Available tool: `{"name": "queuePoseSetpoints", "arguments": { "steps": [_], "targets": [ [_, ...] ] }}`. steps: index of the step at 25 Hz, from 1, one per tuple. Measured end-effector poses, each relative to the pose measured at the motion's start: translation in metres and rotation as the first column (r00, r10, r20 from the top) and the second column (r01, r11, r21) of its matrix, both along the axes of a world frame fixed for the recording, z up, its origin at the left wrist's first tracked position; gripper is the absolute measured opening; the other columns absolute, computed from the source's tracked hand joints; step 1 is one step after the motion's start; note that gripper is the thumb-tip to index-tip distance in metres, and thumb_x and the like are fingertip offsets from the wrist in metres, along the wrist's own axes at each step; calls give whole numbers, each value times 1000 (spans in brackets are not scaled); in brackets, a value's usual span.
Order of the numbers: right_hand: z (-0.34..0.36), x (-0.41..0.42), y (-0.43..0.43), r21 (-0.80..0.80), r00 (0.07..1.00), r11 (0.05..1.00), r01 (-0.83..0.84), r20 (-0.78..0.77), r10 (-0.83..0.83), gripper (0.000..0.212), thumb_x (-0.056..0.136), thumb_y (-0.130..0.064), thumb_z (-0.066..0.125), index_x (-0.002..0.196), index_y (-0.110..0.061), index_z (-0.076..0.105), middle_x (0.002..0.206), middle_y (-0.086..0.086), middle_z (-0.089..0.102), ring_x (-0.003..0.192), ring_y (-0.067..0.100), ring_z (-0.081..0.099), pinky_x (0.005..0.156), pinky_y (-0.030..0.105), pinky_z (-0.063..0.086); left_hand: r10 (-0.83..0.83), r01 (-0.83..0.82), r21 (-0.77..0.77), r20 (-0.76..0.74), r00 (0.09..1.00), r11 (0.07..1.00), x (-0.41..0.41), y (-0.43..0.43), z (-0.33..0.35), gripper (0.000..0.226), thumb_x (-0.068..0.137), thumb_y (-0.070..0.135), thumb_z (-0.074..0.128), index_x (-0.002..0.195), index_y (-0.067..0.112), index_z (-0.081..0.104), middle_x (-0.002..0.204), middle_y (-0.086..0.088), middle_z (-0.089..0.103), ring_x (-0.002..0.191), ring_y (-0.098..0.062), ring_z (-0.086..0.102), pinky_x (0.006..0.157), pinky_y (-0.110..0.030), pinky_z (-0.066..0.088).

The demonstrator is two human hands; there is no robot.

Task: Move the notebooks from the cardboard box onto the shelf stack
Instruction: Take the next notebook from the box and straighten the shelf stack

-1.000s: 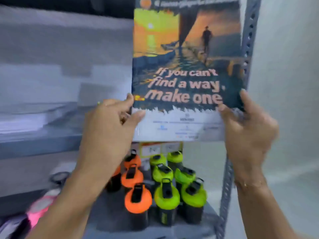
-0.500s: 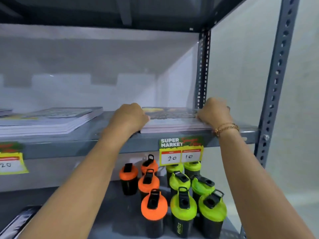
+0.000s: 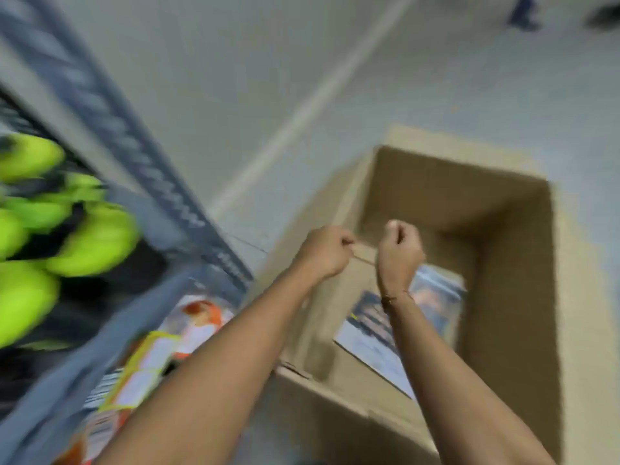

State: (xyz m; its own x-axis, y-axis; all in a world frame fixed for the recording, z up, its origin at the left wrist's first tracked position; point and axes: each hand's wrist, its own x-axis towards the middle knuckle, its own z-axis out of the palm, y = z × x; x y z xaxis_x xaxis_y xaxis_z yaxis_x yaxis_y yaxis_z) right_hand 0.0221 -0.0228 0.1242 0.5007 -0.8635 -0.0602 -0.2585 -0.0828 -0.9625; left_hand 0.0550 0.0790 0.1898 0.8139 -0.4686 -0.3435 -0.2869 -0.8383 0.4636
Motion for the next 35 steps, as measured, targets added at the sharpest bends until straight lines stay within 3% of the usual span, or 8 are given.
{"name": "queuePoseSetpoints", "arguments": {
  "steps": [3, 5, 11, 19, 25, 30, 33, 35],
  "targets": [
    [-135, -46, -40, 202, 797, 973, 111, -604, 34, 39, 89, -24, 54, 119, 1, 54, 128, 20, 55, 120, 38, 49, 102, 41, 39, -221, 322, 257, -354, 909, 911, -34, -49, -148, 29, 93, 17, 49, 115, 6, 64, 130, -21, 60, 114, -30, 59, 92, -34, 45],
    [-186, -75, -43, 283, 596, 917, 280, -800, 64, 56, 88, -30, 57, 132, -3, 37, 141, 17, 38, 128, 38, 36, 107, 44, 34, -151, 320, 336, -444, 883, 886, -51, -49, -217, 39, 94, 20, 50, 131, 8, 53, 138, -17, 54, 124, -32, 52, 97, -33, 43],
    [-235, -90, -54, 277, 549, 907, 317, -834, 63, 51, 90, -22, 55, 133, -7, 31, 142, 18, 32, 126, 39, 35, 104, 47, 33, 334, -268, 407, -99, 937, 873, -47, -57, -285, 33, 88, 10, 55, 119, 2, 57, 124, -27, 59, 117, -44, 54, 94, -45, 48],
    [-237, -92, -67, 267, 630, 885, 382, -776, -38, 53, 79, -15, 71, 121, -7, 41, 134, 18, 39, 120, 36, 43, 101, 47, 44, 379, -288, 405, -167, 910, 868, -19, -53, -295, 44, 75, 25, 74, 110, 1, 64, 118, -22, 65, 109, -38, 61, 85, -39, 52],
    [-163, -87, -56, 173, 800, 938, 299, -581, -148, 32, 71, -7, 67, 102, 3, 63, 109, 21, 67, 97, 33, 65, 78, 40, 57, 251, -255, 190, 50, 967, 948, -28, -44, -200, 23, 84, 0, 58, 105, 3, 67, 114, -19, 66, 105, -38, 62, 84, -42, 53],
    [-3, -76, -16, 15, 969, 970, 245, -27, -244, 28, 74, -8, 69, 98, 4, 62, 100, 20, 65, 90, 29, 60, 85, 28, 48, 337, -237, -297, 354, 872, 925, -40, 21, -26, 25, 84, 12, 61, 109, 11, 65, 108, -15, 64, 102, -34, 59, 85, -39, 46],
    [100, -62, 36, 4, 907, 982, 188, 383, -175, 28, 79, -13, 71, 101, -19, 56, 103, 12, 57, 88, 12, 61, 77, 10, 42, 509, -94, -574, 624, 593, 813, -71, 89, 80, 34, 86, 23, 52, 110, 7, 70, 96, -13, 67, 89, -22, 62, 80, -27, 45],
    [172, -51, 79, -6, 795, 1000, 30, 607, -20, 25, 77, -25, 69, 95, -33, 53, 106, 13, 60, 79, 0, 58, 77, 18, 50, 579, -23, -601, 759, 298, 799, -104, 140, 143, 37, 84, 23, 53, 107, 2, 72, 88, -8, 68, 82, -9, 56, 78, -11, 42]
  ]
}}
